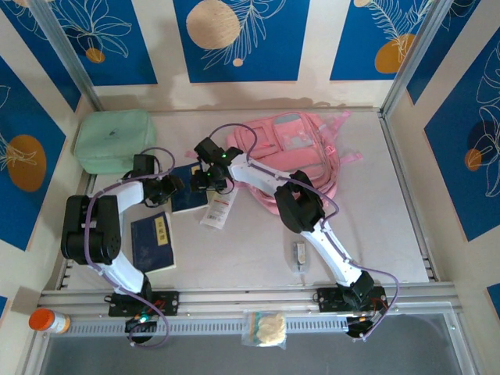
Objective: Pack books, pencil case, and school supplies into a backpack
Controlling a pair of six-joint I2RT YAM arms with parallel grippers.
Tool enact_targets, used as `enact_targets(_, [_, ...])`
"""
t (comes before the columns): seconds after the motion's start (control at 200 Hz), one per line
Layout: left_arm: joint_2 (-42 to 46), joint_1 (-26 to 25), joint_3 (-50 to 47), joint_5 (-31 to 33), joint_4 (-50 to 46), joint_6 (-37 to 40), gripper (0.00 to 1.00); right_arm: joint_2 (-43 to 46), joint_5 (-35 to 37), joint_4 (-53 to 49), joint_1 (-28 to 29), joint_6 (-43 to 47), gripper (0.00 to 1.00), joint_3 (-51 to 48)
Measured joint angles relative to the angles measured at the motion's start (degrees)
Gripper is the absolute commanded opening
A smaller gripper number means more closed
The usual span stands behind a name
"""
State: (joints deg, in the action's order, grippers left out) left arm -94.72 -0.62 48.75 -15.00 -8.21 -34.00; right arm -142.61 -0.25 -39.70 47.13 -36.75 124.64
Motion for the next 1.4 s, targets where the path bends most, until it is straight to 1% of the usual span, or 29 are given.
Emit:
enact_targets(0.54, [-0.02, 0.02, -1.11, -0.04, 2.32, -0.02, 0.5, -1.4, -0.85, -2.05, -0.31, 0.17, 0.53, 1.09])
enact_targets(0.71, [-0.02, 0.02, -1.57, -0.22, 3.37, 0.0, 0.5, -2.95, -1.18, -4.28, 0.0, 0.44, 0.52, 4.72])
enact_targets(1.04, [-0.02, 0.02, -1.6, -0.2, 3.37, 0.09, 0.5, -3.02, -0.79, -6.49, 0.13, 1.33, 0.52, 6.49])
enact_targets(1.17, [-0.02, 0.02, -1.6, -0.2, 3.37, 0.52, 0.51, -2.99, -0.81, -6.73, 0.15, 1.46, 0.48, 6.49])
enact_targets(1.265, [-0.02, 0.02, -1.6, -0.2, 3.37, 0.94, 0.5, -2.95, -0.83, -7.1, 0.15, 1.79, 0.42, 6.49])
enact_targets(1.355, [-0.02, 0.02, -1.6, -0.13, 3.34, 1.22, 0.5, -2.78, -0.85, -7.67, 0.15, 1.99, 0.39, 6.51])
enact_targets(1.401, [-0.02, 0.02, -1.6, 0.04, 3.32, 1.4, 0.5, -2.56, -0.87, -7.85, 0.15, 1.84, 0.35, 6.51])
